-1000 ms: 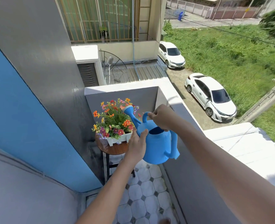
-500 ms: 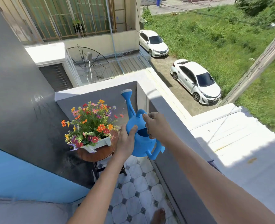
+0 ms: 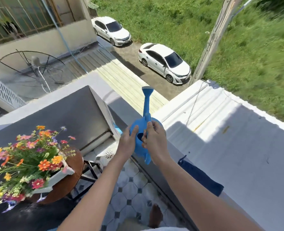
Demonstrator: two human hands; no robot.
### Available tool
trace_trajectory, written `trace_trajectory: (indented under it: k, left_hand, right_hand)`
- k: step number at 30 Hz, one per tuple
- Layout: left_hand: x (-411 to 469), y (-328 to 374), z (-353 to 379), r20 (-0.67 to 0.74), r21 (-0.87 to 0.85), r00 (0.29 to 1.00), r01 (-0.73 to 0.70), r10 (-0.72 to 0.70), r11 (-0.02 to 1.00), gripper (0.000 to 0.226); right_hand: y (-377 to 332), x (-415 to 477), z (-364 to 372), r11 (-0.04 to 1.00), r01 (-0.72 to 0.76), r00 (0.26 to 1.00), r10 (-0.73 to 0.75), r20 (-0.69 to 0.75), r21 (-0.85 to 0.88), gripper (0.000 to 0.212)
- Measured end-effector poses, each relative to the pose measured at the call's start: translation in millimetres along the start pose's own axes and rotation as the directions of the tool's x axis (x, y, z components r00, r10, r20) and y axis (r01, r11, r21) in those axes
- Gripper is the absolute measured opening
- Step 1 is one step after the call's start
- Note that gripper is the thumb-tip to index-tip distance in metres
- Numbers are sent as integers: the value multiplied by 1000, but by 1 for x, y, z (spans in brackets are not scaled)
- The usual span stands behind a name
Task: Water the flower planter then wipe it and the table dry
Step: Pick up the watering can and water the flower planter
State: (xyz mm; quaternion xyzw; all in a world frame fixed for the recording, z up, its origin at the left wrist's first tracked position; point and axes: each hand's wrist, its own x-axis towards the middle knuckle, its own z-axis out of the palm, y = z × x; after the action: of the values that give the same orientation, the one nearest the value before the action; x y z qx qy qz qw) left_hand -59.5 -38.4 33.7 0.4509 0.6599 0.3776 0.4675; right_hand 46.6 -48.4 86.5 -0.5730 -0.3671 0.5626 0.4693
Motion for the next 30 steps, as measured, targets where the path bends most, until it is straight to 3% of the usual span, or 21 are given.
trace_trajectory:
  k: [7, 18, 23, 27, 30]
  left_hand:
    - [52, -3, 33, 159, 66, 987, 18, -29, 998, 56]
    - [118, -11, 28, 372, 158, 928, -94, 29, 983, 36]
    - [128, -10, 17, 490, 137, 865, -198, 107, 971, 22]
    - [134, -4, 13, 551, 173, 829, -232, 101, 957, 35]
    - [135, 13, 12, 489, 188, 852, -311, 186, 932, 45]
  right_hand:
    - [10, 25, -14, 976, -36, 984, 73, -164, 214, 26]
    - [23, 63, 24, 915, 5, 912, 161, -377, 403, 23]
    - [27, 65, 35, 951, 2, 880, 146, -452, 310, 23]
    - [32, 60, 31, 992, -45, 842, 103, -530, 120, 23]
    - [36, 52, 19, 1000, -31, 826, 25, -564, 0, 19]
